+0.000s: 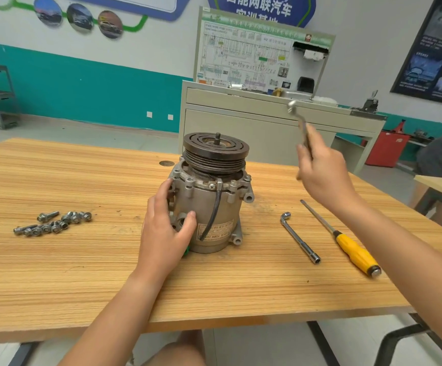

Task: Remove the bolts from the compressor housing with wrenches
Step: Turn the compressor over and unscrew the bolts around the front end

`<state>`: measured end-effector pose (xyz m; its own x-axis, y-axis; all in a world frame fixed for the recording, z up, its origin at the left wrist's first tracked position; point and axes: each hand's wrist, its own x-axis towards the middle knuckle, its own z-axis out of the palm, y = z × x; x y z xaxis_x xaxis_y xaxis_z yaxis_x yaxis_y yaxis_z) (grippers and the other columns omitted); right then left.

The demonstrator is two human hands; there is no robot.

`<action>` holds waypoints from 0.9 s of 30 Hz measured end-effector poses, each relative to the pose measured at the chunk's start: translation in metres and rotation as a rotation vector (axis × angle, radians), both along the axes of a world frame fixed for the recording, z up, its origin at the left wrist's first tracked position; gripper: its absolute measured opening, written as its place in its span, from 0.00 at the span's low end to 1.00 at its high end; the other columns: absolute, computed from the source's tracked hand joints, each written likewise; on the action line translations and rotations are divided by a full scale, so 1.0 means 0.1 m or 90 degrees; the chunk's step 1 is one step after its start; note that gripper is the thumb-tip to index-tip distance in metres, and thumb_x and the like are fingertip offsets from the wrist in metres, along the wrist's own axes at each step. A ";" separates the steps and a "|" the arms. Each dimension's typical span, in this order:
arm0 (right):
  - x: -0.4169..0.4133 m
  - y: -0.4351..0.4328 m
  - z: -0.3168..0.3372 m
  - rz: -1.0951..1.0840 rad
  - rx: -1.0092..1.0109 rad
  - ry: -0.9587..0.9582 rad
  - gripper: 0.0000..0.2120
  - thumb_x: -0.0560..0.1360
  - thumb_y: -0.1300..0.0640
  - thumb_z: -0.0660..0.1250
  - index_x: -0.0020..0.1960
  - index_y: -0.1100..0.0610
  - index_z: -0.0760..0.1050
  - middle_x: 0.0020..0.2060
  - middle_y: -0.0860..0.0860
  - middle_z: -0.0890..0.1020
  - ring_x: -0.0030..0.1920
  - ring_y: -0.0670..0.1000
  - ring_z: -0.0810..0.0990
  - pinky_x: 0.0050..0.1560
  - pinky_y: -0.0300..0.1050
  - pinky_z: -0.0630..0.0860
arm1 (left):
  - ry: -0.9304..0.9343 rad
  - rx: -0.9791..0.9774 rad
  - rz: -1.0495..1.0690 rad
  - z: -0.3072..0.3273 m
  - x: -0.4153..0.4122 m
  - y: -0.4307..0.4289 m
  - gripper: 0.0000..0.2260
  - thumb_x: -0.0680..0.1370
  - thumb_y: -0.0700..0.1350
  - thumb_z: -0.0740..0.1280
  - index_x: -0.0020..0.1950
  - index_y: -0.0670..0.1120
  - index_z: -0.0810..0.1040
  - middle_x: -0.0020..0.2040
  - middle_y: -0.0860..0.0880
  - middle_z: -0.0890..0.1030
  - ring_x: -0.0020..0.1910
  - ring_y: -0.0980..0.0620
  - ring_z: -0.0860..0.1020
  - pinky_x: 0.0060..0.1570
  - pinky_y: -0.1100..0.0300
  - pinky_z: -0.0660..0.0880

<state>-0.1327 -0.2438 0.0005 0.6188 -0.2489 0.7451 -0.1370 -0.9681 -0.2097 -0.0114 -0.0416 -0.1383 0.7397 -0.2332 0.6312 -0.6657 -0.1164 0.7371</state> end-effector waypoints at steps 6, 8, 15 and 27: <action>-0.34 0.36 -0.07 -0.159 -0.223 0.307 0.24 0.80 0.60 0.53 0.73 0.48 0.55 0.40 0.51 0.76 0.39 0.56 0.74 0.34 0.46 0.66 | 0.001 0.004 0.004 0.00 0.01 -0.01 0.31 0.75 0.45 0.67 0.75 0.51 0.58 0.64 0.58 0.64 0.59 0.68 0.62 0.50 0.82 0.59; -0.33 0.48 -0.05 -0.187 -0.232 0.360 0.27 0.78 0.63 0.53 0.74 0.48 0.52 0.34 0.49 0.69 0.37 0.54 0.69 0.32 0.44 0.61 | 0.001 0.004 0.003 0.00 0.01 -0.01 0.31 0.74 0.45 0.67 0.75 0.51 0.58 0.64 0.58 0.64 0.59 0.68 0.62 0.50 0.80 0.59; -0.16 0.86 0.03 -0.276 -0.345 0.487 0.32 0.74 0.69 0.55 0.74 0.63 0.46 0.40 0.54 0.74 0.32 0.52 0.69 0.22 0.42 0.57 | 0.005 0.009 -0.003 0.01 0.00 -0.01 0.31 0.75 0.46 0.67 0.75 0.52 0.57 0.67 0.54 0.66 0.61 0.65 0.63 0.57 0.69 0.61; 0.06 0.11 0.25 -0.244 -0.496 0.428 0.25 0.78 0.63 0.54 0.72 0.45 0.59 0.25 0.47 0.65 0.24 0.47 0.63 0.22 0.40 0.56 | 0.022 0.006 -0.008 0.04 -0.05 0.02 0.39 0.69 0.52 0.73 0.75 0.55 0.56 0.66 0.55 0.65 0.66 0.55 0.65 0.66 0.49 0.66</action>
<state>-0.1263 -0.2327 0.0252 0.9394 -0.1195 0.3214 -0.3149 -0.6714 0.6708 -0.0163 -0.0401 -0.1345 0.7579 -0.2479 0.6034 -0.6415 -0.1154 0.7584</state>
